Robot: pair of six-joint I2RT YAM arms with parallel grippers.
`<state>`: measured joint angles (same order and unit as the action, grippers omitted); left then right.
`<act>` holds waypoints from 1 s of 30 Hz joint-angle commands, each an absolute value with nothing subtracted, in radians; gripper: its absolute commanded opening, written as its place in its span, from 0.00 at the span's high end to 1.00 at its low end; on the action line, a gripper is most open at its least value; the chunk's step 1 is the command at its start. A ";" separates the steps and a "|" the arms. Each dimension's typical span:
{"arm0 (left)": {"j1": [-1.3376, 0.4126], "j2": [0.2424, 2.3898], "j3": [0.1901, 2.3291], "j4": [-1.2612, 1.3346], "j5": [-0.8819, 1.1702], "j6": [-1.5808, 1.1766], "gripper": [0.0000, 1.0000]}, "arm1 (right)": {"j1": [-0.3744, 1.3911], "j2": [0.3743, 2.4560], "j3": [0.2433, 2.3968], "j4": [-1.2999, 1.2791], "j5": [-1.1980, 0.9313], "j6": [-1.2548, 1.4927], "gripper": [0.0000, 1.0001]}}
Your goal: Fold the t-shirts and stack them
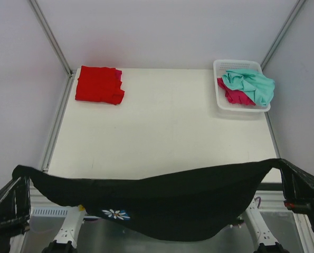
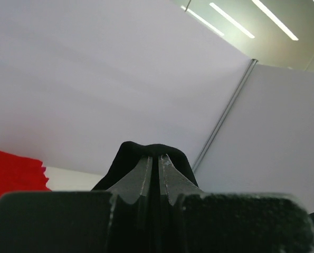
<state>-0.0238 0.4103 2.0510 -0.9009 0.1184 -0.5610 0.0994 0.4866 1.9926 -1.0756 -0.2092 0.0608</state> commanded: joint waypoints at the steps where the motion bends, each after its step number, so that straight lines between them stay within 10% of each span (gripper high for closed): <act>1: -0.009 0.529 1.927 -0.801 0.089 -0.565 1.00 | 0.091 0.543 1.840 -0.956 -0.129 0.015 0.99; 16: -0.009 0.767 1.163 -0.275 0.143 -0.546 1.00 | 0.091 0.640 1.290 -0.589 -0.075 -0.052 0.99; 30: -0.032 1.143 1.193 -0.032 0.186 -0.512 1.00 | 0.156 0.856 1.236 -0.440 -0.040 -0.023 0.99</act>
<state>-0.0204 1.1183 1.1194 -0.1707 0.1757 -0.5476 0.1215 0.8093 1.2392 -0.5571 -0.0803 -0.0292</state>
